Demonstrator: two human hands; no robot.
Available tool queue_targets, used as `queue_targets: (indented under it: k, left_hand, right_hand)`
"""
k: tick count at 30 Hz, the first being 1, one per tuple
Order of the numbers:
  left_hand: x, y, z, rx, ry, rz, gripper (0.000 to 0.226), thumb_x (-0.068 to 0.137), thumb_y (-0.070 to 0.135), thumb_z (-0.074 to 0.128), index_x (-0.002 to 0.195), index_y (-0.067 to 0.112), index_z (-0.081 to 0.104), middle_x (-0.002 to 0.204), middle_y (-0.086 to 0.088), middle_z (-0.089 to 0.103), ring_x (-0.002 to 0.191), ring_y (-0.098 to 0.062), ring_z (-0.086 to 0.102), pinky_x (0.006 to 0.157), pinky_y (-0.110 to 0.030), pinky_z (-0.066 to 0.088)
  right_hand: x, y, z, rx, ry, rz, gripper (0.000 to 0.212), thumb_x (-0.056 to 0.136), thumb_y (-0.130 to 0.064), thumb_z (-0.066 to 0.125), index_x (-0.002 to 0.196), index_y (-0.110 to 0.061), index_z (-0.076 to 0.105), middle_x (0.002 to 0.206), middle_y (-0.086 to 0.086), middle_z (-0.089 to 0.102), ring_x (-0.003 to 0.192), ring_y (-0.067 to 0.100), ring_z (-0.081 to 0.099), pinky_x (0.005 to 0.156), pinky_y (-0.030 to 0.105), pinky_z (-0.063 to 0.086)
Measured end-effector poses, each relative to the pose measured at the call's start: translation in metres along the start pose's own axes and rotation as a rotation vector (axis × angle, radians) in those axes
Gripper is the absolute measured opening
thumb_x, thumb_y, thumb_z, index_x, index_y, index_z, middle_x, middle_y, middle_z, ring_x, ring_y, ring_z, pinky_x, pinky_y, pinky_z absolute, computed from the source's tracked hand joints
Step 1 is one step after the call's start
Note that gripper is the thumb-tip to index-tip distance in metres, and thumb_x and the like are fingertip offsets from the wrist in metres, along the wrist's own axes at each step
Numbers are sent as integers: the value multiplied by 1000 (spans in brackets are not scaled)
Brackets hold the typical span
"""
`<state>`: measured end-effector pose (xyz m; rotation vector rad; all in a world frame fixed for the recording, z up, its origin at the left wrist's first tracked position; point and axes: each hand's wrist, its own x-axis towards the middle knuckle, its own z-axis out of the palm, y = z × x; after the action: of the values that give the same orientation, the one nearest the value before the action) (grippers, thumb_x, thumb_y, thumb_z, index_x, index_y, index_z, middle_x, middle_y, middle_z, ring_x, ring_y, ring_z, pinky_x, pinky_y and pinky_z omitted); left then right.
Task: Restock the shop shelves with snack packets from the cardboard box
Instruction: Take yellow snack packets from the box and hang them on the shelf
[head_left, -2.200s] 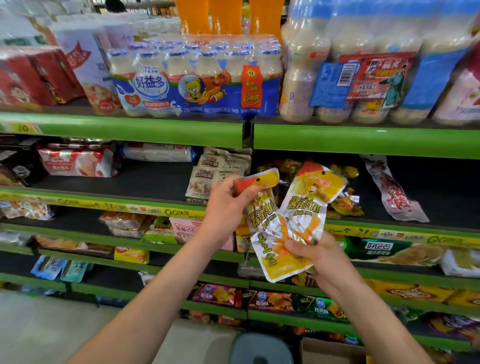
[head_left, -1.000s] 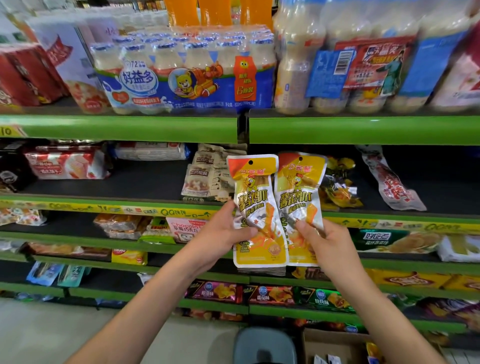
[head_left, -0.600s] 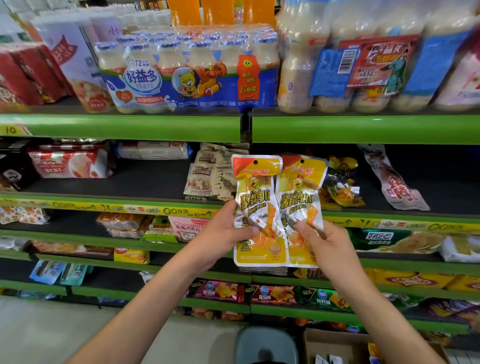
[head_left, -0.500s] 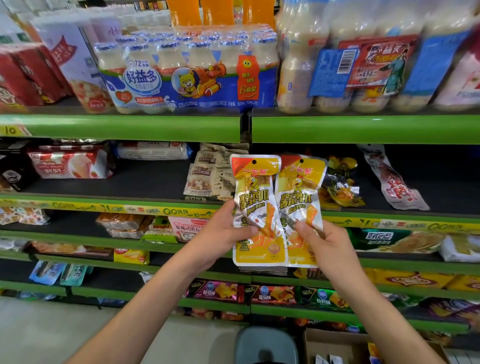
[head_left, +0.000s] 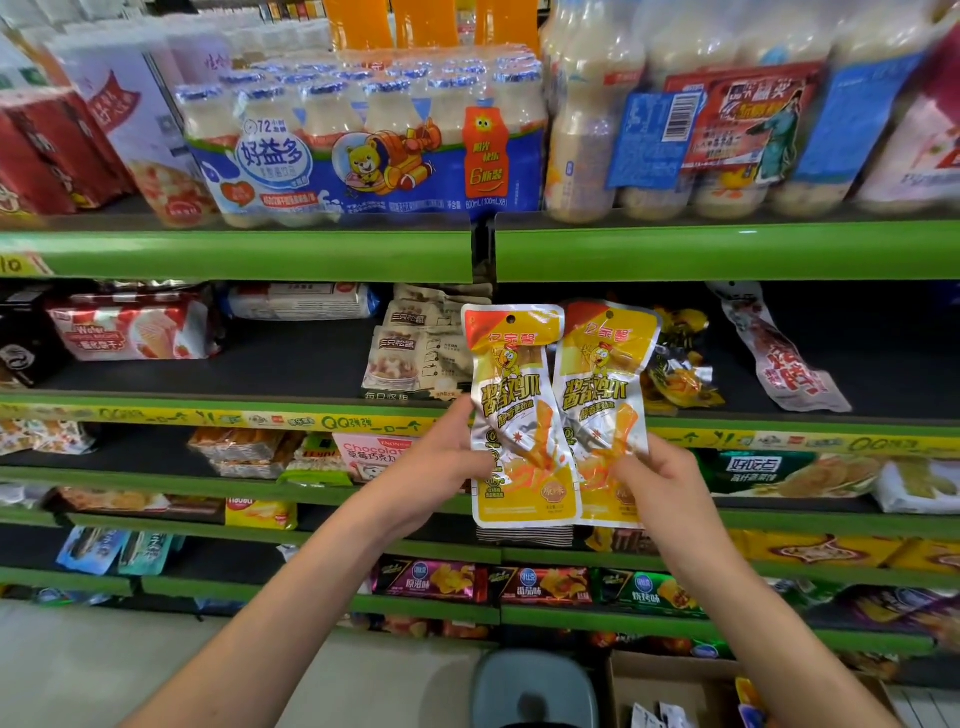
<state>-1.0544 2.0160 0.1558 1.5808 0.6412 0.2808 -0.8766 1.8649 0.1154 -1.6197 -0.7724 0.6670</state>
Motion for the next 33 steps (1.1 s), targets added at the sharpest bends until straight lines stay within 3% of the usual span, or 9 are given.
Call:
queue_targets:
  k: [5,8,14,18,21,23,26,29,33]
  left_hand:
    - [-1,1,2,-44,-40,7,73,67,-5,47,127,36,51,132,5,65,85,-3,66,66,-17,50]
    - [0,1,4,-43,-35,-5,73,68,-4,49,128,37,51,133,3,65,112,-30,64,87,-37,50]
    - [1,0,6,-26,-32,-31,70,71,-5,50,127,37,51,136,2,63,126,-30,58,112,-62,36]
    - [6,-6,5,-73,-40,-34,62,78,-3,53,129,32,52,129,7,68,116,-15,65,100,-39,50]
    - [18,-12,1,-66,15,-46,44,89,-4,54,124,22,56,111,4,74,65,-1,66,55,-13,49]
    - [33,-10,-4,-76,96,-83,35,92,-8,52,119,13,57,96,-4,77,60,-7,64,57,-18,53]
    - [61,2,-12,-110,136,-107,35,92,-11,52,121,7,58,100,-26,68,89,-31,58,84,-47,45]
    - [88,21,-15,-62,173,-134,38,93,-11,52,129,3,52,97,-20,60,85,-28,48,72,-36,41]
    - [121,40,-2,-138,177,-125,35,90,-18,48,104,11,60,99,-15,64,88,-29,61,75,-41,53]
  right_hand:
    - [-1,0,-1,25,1,12,17,82,-17,53,65,-21,59,57,-3,34,50,12,27,56,32,23]
    - [0,2,-2,35,5,15,28,85,-10,53,60,-22,55,52,-11,33,48,8,27,52,27,25]
    - [-1,4,-5,45,-16,21,33,88,-8,52,59,-25,53,54,-12,33,49,7,28,55,29,24]
    - [-2,3,-7,10,-30,28,45,92,-6,51,61,-36,63,54,-11,35,51,9,30,55,30,26]
    - [0,0,-10,-26,-14,59,29,92,-14,56,72,-29,71,56,-4,42,52,11,34,54,28,29]
    - [10,-6,-21,-64,42,96,18,91,-20,62,80,-25,74,63,16,46,60,16,42,59,31,33]
    - [38,-17,-44,-154,117,103,22,88,-24,71,81,-4,69,70,20,51,66,20,52,64,33,36]
    - [73,-29,-59,-213,130,92,21,86,-25,77,95,-7,72,92,4,66,79,15,64,72,33,48]
    - [118,-43,-61,-238,194,54,65,83,-20,81,138,2,53,137,14,59,125,30,57,94,33,44]
